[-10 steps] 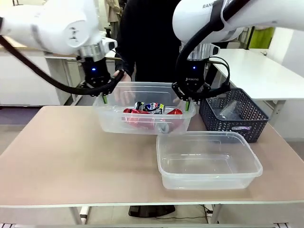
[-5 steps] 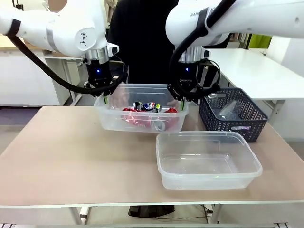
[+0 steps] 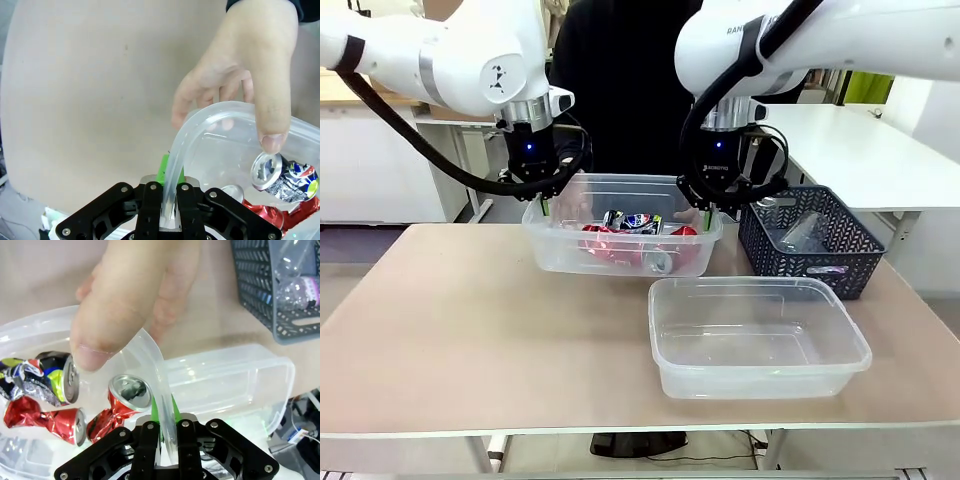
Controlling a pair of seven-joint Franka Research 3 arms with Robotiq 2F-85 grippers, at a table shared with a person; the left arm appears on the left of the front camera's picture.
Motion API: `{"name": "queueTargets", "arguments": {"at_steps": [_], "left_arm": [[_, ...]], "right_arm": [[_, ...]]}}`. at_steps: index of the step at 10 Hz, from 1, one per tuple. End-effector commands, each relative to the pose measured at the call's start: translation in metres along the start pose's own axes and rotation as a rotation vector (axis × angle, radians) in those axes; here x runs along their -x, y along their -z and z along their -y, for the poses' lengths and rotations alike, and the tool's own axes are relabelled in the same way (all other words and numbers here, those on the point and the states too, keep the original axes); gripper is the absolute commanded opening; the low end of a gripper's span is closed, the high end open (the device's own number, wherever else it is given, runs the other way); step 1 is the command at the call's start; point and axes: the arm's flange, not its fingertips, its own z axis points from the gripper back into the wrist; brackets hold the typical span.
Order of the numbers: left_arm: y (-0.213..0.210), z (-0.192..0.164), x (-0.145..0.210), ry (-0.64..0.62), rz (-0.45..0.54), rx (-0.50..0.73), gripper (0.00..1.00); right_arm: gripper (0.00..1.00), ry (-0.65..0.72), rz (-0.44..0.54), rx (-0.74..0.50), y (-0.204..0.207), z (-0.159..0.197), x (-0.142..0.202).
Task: Sort the waste into each basket.
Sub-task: Release the Organizing box you were holding.
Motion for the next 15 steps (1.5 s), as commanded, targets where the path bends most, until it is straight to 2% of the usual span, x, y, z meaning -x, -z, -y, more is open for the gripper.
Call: {"name": "queueTargets", "arguments": {"at_steps": [1, 3, 4, 5, 6, 7, 9, 10, 11, 12, 13, 15], "left_arm": [[-0.002, -0.002, 0.004, -0.015, 0.012, 0.012, 0.04], [-0.002, -0.002, 0.004, -0.015, 0.012, 0.012, 0.04], [0.0, 0.0, 0.0, -0.001, 0.0, 0.0, 0.16], [-0.006, 0.001, 0.003, 0.045, -0.006, 0.023, 0.63], [-0.013, 0.001, 0.005, 0.05, 0.021, 0.045, 0.75], [-0.022, -0.004, 0.011, 0.046, 0.041, 0.068, 1.0], [-0.046, -0.023, 0.022, 0.045, 0.096, 0.112, 1.0], [-0.054, -0.032, 0.029, 0.058, 0.121, 0.152, 0.98], [-0.061, -0.04, 0.036, 0.089, 0.108, 0.224, 1.0], [-0.063, -0.045, 0.042, 0.109, 0.104, 0.241, 1.0], [-0.062, -0.048, 0.049, 0.179, 0.072, 0.265, 1.0], [-0.056, -0.052, 0.06, 0.336, 0.025, 0.297, 1.0]], "right_arm": [[0.05, -0.006, 0.0, -0.006, -0.002, -0.002, 0.003], [0.05, -0.006, 0.0, -0.006, -0.002, -0.002, 0.003], [0.05, -0.001, 0.0, 0.0, 0.0, 0.0, 0.0], [0.6, 0.025, 0.058, -0.027, -0.009, 0.009, 0.006], [0.6, 0.027, 0.103, -0.045, -0.015, 0.014, 0.013], [1.0, 0.029, 0.145, -0.074, -0.024, 0.021, 0.021], [1.0, 0.054, 0.29, -0.201, -0.054, 0.042, 0.036], [0.83, 0.06, 0.345, -0.24, -0.062, 0.051, 0.041], [0.92, 0.064, 0.393, -0.293, -0.064, 0.057, 0.043], [1.0, 0.048, 0.438, -0.326, -0.064, 0.062, 0.046], [1.0, 0.019, 0.47, -0.358, -0.064, 0.065, 0.05], [1.0, -0.089, 0.479, -0.322, -0.057, 0.066, 0.057]]}}
